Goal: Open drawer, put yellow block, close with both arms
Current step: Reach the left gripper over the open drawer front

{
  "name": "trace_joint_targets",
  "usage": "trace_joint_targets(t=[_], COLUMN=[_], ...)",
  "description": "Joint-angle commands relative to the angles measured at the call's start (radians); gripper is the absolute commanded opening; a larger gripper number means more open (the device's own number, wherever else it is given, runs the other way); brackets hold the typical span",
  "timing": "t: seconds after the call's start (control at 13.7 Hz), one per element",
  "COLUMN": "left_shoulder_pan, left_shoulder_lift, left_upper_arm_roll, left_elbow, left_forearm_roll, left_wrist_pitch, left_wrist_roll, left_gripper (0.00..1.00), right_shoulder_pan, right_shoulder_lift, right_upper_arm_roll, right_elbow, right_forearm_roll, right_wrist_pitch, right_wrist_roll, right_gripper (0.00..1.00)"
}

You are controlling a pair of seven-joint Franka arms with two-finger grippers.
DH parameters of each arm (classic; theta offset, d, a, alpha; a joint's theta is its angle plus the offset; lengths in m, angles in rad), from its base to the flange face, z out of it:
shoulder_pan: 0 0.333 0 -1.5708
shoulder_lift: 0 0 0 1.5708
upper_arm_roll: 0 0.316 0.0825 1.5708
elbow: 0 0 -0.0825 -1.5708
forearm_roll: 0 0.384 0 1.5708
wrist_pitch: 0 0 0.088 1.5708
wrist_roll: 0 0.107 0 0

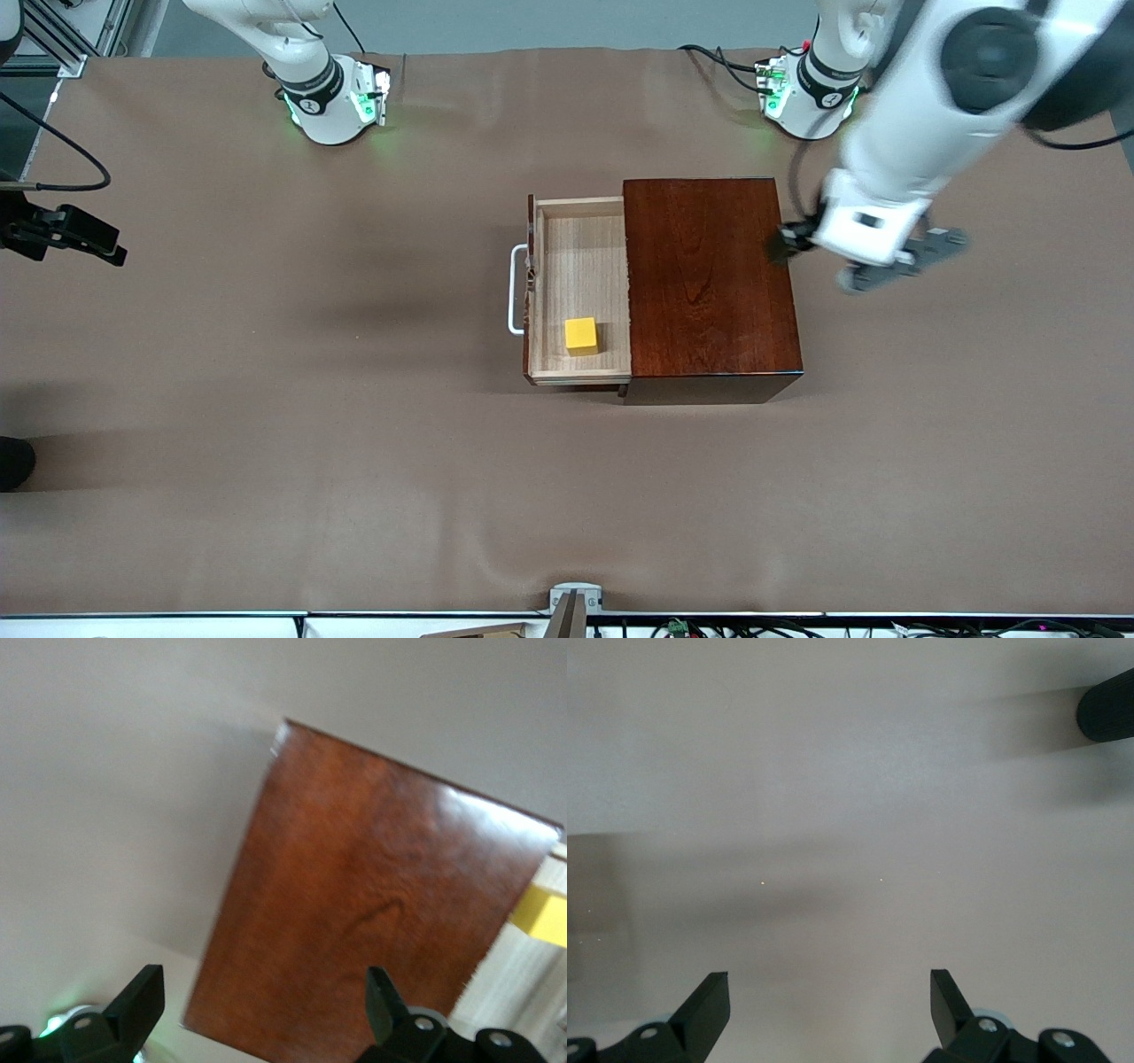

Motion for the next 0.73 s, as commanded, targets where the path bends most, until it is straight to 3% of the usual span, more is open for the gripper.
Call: trace_joint_targets(t=[0.0, 0.36, 0.66], left_shoulder_pan=[-0.096, -0.282, -0.357], left_shoulder_lift=[0.035, 0.152, 0.314], left_upper_arm_roll=[0.007, 0.009, 0.011], left_elbow=[0.014, 0.041, 0.191], left_forearm_roll=[-0.009, -0.001, 0.004], left_wrist_pitch=[-0.007, 0.042, 0.112], left_wrist_roll=[-0.122, -0.360, -0.585], left_gripper=[1.00, 1.00, 1.00], right_shoulder_pan=[-0.024, -0.027, -0.029], right_shoulder_lift=[-0.012, -0.012, -0.012], right_upper_arm_roll=[0.022, 0.020, 0.017], right_elbow=[-0.001, 0.001, 0.002], right_forearm_roll=[-0.002, -0.002, -0.002], right_wrist_pitch=[0.000, -0.003, -0.006], right_wrist_roll=[0.016, 0.016, 0.016], right_gripper=[1.00, 1.00, 1.00])
